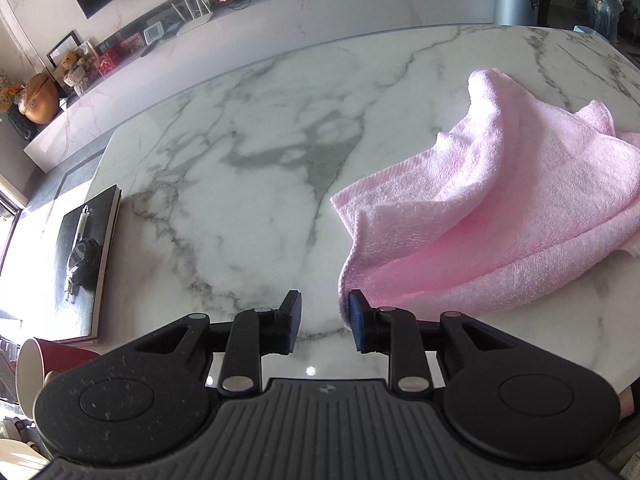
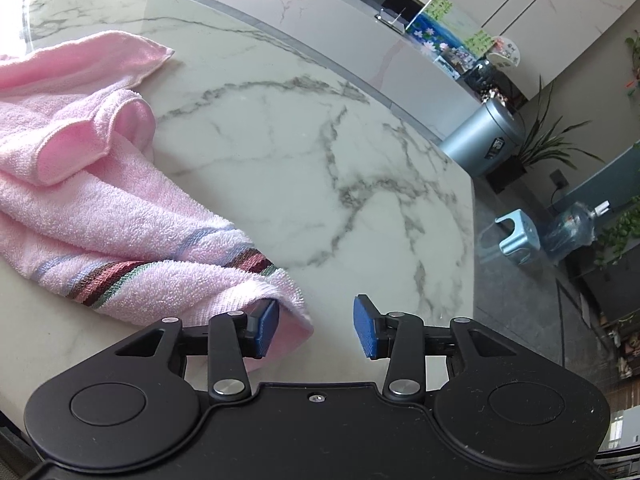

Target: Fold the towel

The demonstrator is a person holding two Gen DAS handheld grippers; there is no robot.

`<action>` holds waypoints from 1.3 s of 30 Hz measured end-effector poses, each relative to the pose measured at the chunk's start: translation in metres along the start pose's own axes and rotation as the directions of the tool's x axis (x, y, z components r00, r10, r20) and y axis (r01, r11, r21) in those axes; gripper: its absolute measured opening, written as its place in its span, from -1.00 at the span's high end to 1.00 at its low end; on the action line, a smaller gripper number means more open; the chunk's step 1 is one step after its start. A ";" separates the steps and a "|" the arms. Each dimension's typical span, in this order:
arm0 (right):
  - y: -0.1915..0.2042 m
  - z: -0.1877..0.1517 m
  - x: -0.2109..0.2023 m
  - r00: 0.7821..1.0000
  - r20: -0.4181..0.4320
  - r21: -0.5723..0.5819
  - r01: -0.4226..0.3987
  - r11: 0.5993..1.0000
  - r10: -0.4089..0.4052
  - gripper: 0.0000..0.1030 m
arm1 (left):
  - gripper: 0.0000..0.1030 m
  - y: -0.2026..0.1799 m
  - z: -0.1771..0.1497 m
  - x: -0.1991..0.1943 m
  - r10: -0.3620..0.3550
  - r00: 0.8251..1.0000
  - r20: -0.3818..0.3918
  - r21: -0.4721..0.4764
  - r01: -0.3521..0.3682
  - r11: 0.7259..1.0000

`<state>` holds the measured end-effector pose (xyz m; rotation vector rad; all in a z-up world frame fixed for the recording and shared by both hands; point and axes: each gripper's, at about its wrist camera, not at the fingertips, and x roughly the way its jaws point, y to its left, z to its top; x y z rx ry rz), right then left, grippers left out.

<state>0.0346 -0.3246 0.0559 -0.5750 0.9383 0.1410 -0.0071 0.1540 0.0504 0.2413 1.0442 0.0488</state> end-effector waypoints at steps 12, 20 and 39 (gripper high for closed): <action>0.035 0.012 -0.030 0.974 0.065 -0.033 -0.213 0.976 0.215 0.25 | 0.27 -0.001 0.009 -0.036 -0.034 0.997 0.073 0.052 0.030 0.998; 0.056 0.021 -0.016 0.957 0.028 -0.042 -0.288 0.957 0.289 0.25 | 0.27 0.001 0.032 -0.045 -0.034 0.991 0.127 0.075 0.024 0.997; 0.044 0.030 0.016 0.951 -0.045 0.030 -0.306 0.952 0.307 0.75 | 0.53 -0.125 0.116 0.041 -0.350 0.935 0.048 0.259 0.327 0.909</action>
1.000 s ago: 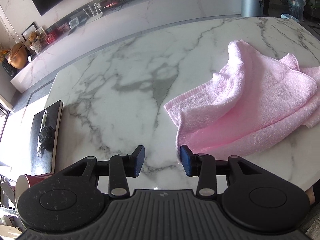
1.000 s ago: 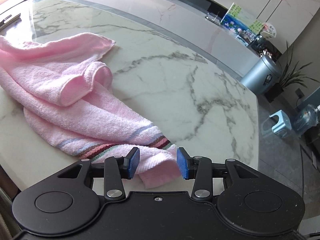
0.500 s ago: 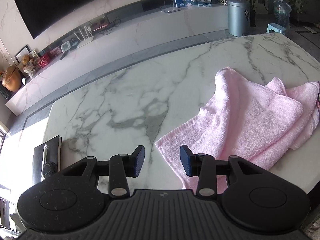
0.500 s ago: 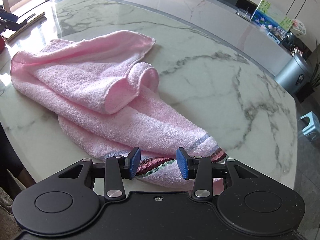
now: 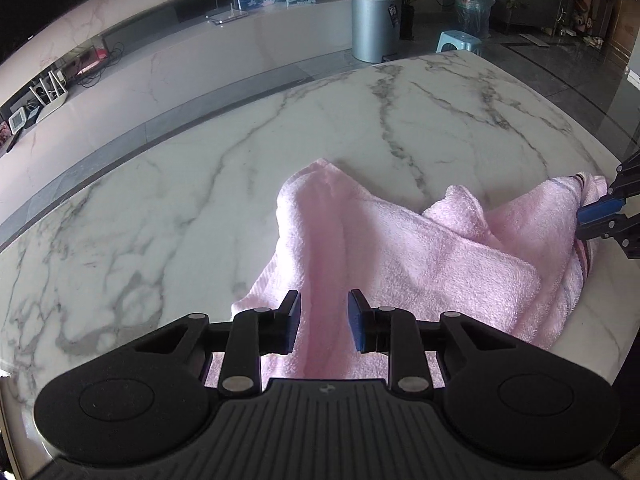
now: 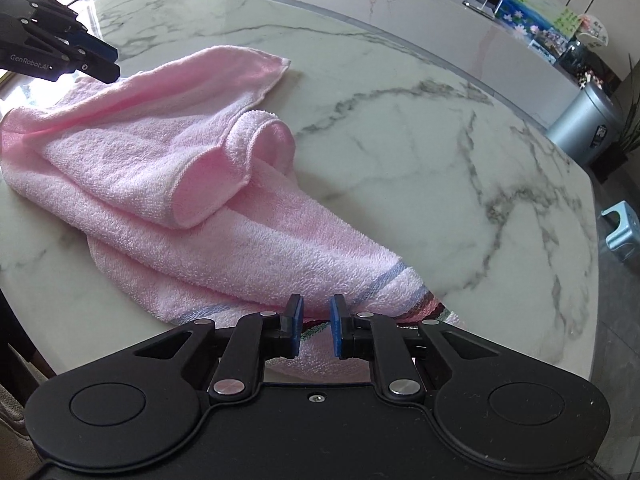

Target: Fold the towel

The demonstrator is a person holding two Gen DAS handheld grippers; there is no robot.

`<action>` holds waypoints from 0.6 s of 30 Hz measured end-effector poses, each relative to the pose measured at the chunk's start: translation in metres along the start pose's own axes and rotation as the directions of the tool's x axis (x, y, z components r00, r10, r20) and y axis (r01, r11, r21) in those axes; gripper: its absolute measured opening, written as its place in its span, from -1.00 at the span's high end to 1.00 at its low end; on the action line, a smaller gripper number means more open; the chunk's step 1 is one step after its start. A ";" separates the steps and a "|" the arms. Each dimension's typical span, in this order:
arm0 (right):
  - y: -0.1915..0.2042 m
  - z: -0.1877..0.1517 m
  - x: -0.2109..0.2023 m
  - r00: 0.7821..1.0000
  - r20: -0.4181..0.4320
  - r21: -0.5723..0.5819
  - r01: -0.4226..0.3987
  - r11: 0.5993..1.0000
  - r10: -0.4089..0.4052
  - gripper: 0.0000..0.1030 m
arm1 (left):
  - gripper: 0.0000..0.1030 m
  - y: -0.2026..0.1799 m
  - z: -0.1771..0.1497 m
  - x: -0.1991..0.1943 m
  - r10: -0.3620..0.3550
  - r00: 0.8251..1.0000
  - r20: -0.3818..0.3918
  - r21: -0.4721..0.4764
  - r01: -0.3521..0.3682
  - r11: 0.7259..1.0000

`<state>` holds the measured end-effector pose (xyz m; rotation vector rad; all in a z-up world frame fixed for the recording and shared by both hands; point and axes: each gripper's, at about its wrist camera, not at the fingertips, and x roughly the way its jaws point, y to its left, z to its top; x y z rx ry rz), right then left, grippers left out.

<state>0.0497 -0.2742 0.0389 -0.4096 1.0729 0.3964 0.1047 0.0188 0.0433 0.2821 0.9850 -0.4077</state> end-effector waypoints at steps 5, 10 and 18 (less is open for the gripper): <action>-0.007 0.000 0.009 0.999 -0.019 0.025 -0.027 0.999 0.028 0.75 | 0.53 -0.007 -0.001 0.028 -0.017 0.998 -0.058 0.000 0.017 1.000; -0.002 -0.005 0.011 0.998 -0.026 0.016 -0.051 0.999 0.052 0.75 | 0.53 0.003 -0.008 0.043 0.018 0.996 -0.093 -0.020 -0.020 1.000; 0.003 -0.011 0.022 0.992 -0.073 0.025 -0.100 0.995 0.102 0.75 | 0.52 0.033 -0.014 0.047 0.063 0.995 -0.083 -0.081 -0.070 0.994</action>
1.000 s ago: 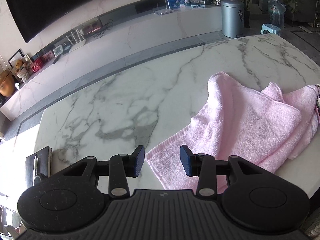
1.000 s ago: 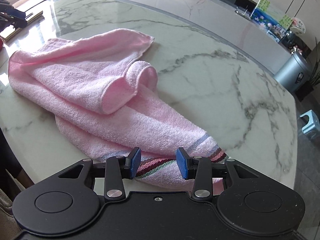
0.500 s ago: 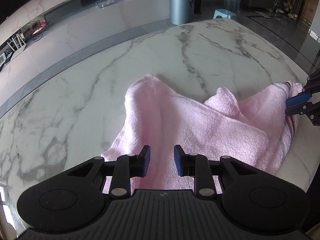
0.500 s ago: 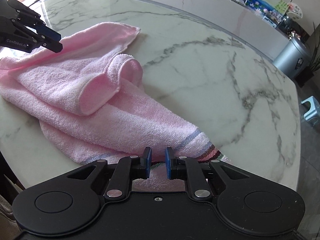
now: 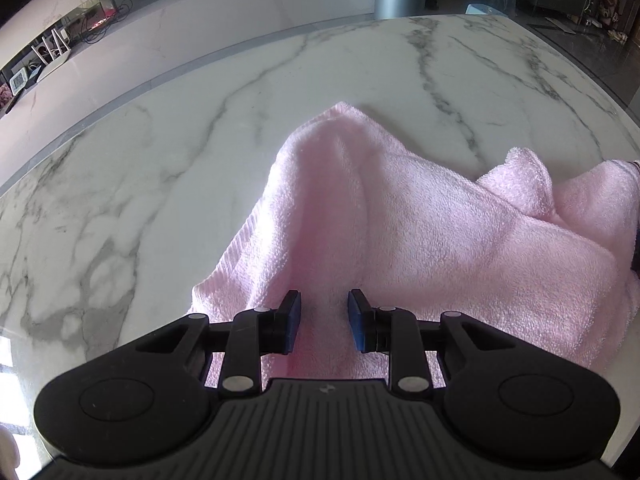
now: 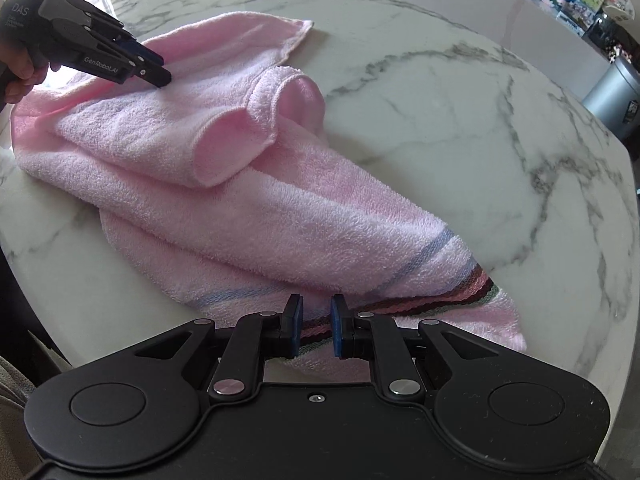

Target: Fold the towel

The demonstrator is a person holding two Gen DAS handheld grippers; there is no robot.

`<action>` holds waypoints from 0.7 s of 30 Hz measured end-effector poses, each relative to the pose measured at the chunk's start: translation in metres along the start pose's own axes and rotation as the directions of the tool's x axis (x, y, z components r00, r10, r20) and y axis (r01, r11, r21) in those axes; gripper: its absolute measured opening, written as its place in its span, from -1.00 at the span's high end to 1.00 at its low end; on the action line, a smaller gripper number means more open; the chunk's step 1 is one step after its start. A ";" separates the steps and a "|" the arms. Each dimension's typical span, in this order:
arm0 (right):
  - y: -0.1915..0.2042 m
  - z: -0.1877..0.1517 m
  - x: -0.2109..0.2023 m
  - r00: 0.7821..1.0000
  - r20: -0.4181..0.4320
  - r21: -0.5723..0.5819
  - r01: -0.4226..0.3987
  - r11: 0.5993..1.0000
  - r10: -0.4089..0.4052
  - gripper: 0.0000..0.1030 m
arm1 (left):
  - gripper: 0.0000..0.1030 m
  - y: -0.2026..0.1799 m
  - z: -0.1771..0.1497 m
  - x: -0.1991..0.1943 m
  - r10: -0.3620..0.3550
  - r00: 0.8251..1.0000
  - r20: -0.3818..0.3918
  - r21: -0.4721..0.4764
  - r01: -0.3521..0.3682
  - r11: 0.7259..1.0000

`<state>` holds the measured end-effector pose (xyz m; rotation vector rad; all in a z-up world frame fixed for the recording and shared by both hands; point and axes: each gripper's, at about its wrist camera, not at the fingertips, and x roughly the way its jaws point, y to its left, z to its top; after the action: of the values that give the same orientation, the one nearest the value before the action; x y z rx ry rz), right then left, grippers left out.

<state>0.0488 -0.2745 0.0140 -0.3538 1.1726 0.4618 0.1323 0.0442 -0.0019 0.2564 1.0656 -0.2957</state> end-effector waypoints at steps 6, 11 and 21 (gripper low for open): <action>-0.013 -0.003 0.001 1.000 -0.016 0.054 -0.015 0.998 0.016 0.74 | 0.49 0.029 -0.005 -0.002 0.054 0.998 -0.011 -0.043 -0.055 0.998; -0.025 -0.005 0.000 0.999 -0.038 0.071 -0.009 0.997 0.012 0.74 | 0.49 0.048 -0.011 -0.005 0.115 0.993 -0.031 -0.065 -0.117 0.991; -0.068 -0.007 -0.001 0.976 -0.110 0.060 0.195 0.979 -0.188 0.74 | 0.49 0.087 -0.033 -0.015 0.222 0.972 -0.077 -0.129 -0.230 0.965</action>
<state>0.0777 -0.3362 0.0144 -0.4294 1.2387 0.2355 0.1296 0.1385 0.0016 0.2620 1.1015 -0.0085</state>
